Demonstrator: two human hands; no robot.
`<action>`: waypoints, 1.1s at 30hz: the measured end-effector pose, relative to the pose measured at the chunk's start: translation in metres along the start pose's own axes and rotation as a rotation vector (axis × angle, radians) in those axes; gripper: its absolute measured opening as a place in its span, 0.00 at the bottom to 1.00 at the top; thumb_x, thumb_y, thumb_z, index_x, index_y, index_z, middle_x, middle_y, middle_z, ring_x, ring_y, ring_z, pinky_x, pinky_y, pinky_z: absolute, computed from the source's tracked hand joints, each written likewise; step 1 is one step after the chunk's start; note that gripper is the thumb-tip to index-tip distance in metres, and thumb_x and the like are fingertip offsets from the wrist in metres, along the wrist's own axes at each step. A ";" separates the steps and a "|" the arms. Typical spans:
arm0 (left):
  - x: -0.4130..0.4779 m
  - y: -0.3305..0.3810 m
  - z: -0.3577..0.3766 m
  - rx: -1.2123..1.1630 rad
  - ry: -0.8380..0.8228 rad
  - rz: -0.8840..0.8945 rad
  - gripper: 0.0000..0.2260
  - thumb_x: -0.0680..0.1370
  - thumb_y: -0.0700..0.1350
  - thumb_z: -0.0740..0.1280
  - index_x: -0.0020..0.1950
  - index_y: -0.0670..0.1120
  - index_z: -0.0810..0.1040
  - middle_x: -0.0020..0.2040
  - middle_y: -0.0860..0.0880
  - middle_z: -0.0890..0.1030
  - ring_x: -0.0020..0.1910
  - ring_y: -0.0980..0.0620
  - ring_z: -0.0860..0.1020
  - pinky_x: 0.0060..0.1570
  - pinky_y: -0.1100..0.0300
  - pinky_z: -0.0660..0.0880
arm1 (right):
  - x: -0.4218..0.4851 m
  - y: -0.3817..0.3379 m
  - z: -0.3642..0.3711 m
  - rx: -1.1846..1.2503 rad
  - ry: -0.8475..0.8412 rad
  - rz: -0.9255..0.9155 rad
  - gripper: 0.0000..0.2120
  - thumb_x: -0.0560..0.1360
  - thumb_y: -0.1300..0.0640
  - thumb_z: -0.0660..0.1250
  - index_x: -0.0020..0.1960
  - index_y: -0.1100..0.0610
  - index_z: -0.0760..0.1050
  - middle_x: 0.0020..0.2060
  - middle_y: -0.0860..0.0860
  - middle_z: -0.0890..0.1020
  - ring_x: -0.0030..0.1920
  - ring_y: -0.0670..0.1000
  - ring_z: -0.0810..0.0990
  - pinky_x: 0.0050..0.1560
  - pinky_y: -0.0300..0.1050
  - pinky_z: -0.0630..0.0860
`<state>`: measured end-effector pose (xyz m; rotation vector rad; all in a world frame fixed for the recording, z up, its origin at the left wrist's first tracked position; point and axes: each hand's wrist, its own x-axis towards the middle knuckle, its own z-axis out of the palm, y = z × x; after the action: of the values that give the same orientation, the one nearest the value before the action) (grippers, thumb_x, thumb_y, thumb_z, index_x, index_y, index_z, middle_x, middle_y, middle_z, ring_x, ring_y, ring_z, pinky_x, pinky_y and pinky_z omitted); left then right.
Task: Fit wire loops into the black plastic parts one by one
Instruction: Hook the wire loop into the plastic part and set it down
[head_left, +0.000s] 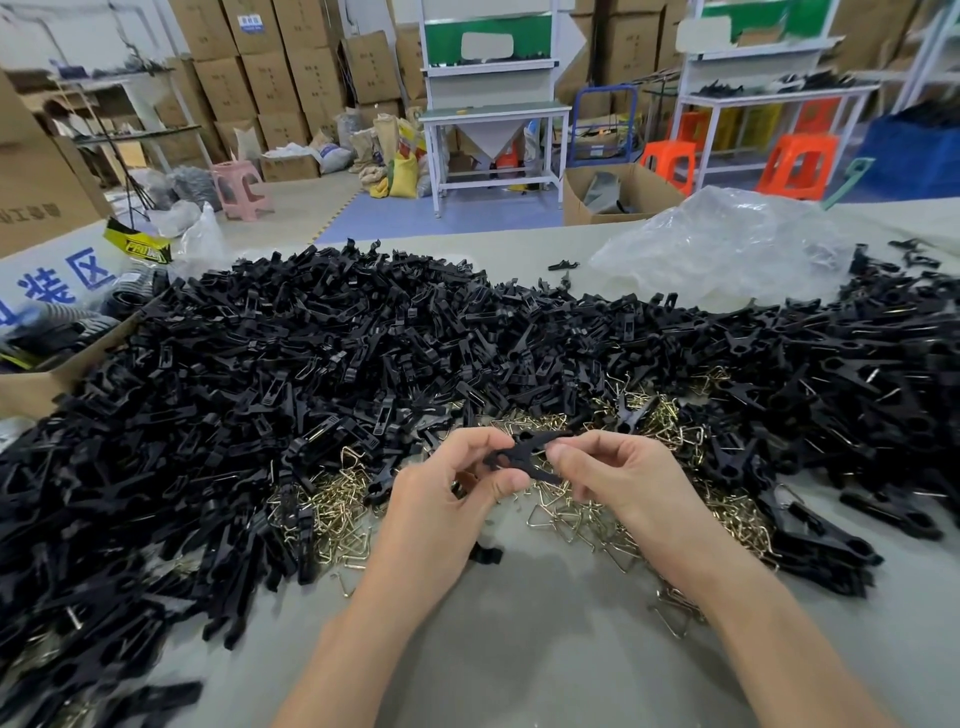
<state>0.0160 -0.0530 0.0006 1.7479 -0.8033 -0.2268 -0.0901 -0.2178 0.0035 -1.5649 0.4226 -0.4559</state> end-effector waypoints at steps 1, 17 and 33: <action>0.000 0.000 0.000 -0.002 -0.002 0.001 0.11 0.73 0.52 0.75 0.51 0.65 0.79 0.45 0.61 0.84 0.42 0.58 0.80 0.44 0.55 0.81 | 0.000 0.000 0.001 0.014 -0.010 0.007 0.06 0.72 0.47 0.76 0.41 0.49 0.86 0.28 0.47 0.78 0.28 0.41 0.72 0.32 0.28 0.68; -0.014 0.025 0.020 -0.313 -0.219 0.032 0.13 0.72 0.51 0.69 0.54 0.50 0.82 0.35 0.55 0.83 0.36 0.60 0.80 0.39 0.69 0.76 | -0.013 -0.002 0.022 0.797 -0.622 0.186 0.24 0.74 0.49 0.75 0.67 0.55 0.79 0.68 0.62 0.77 0.66 0.59 0.79 0.63 0.58 0.77; -0.008 0.013 0.025 -0.289 -0.131 0.042 0.13 0.76 0.48 0.71 0.59 0.60 0.81 0.39 0.49 0.85 0.38 0.56 0.81 0.41 0.64 0.78 | -0.008 -0.001 0.029 0.883 -0.507 0.248 0.34 0.71 0.35 0.73 0.70 0.54 0.77 0.54 0.60 0.76 0.53 0.55 0.79 0.59 0.52 0.79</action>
<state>-0.0085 -0.0692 0.0018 1.4542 -0.8554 -0.4122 -0.0814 -0.1885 0.0031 -0.7071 -0.0041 -0.0142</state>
